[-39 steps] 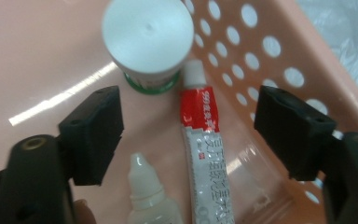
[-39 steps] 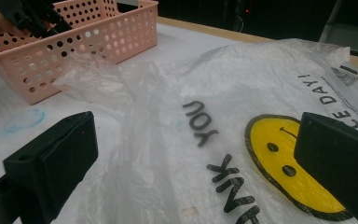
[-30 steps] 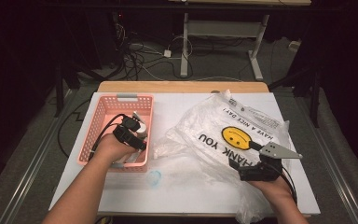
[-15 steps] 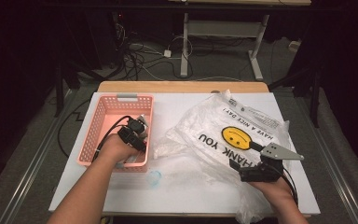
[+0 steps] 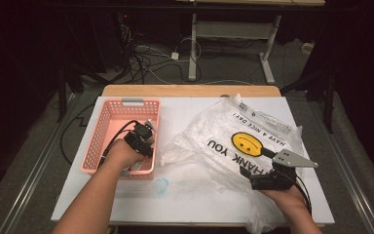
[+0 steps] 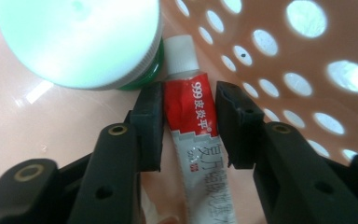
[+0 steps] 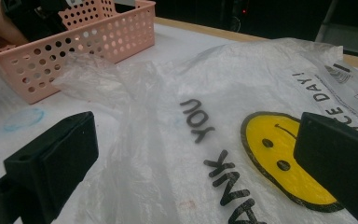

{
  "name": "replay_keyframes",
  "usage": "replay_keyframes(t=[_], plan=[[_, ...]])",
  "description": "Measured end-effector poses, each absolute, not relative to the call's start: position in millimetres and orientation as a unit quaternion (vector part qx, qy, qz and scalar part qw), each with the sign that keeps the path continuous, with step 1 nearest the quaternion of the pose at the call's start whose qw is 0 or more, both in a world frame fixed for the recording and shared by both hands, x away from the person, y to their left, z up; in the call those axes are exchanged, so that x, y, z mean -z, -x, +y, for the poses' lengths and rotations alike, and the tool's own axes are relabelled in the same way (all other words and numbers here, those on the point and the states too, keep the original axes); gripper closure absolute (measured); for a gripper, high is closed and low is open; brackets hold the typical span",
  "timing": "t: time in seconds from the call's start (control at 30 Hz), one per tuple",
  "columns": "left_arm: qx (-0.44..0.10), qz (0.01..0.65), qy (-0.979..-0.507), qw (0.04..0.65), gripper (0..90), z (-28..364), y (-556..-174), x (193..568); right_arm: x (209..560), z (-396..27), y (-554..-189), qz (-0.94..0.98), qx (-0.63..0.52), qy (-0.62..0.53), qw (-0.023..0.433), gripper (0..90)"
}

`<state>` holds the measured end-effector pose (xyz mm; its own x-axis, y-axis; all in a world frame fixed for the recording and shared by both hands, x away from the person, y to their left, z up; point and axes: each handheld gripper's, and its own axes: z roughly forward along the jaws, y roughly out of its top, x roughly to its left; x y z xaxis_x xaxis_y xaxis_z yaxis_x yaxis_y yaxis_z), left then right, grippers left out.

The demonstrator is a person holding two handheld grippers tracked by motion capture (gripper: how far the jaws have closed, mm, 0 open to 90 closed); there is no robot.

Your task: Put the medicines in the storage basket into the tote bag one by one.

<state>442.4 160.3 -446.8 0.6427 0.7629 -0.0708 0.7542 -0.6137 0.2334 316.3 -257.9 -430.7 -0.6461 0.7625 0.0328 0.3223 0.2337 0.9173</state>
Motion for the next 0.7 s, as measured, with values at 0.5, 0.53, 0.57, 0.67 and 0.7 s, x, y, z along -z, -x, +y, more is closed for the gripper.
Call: replay_keyframes(t=[0.5, 0.53, 0.57, 0.67, 0.7], plan=[[-0.027, 0.424, -0.898, 0.117, 65.1, 159.2, -439.9, 445.9, 430.9, -253.2, -318.5, 0.758, -0.503, -0.357, 0.213, 0.1], [-0.030, 0.423, -0.898, 0.118, 65.2, 159.3, -439.0, 445.8, 431.1, -252.4, -318.5, 0.757, -0.503, -0.358, 0.212, 0.0], [-0.031, 0.424, -0.897, 0.119, 65.2, 159.6, -438.4, 445.8, 431.2, -252.3, -318.5, 0.758, -0.503, -0.357, 0.213, 0.0], [-0.032, 0.425, -0.897, 0.119, 65.5, 159.7, -438.1, 445.3, 429.7, -252.9, -316.0, 0.756, -0.505, -0.356, 0.215, 0.1], [-0.032, 0.426, -0.896, 0.120, 65.5, 159.7, -438.0, 444.9, 429.1, -253.6, -314.9, 0.757, -0.505, -0.355, 0.215, 0.0]])
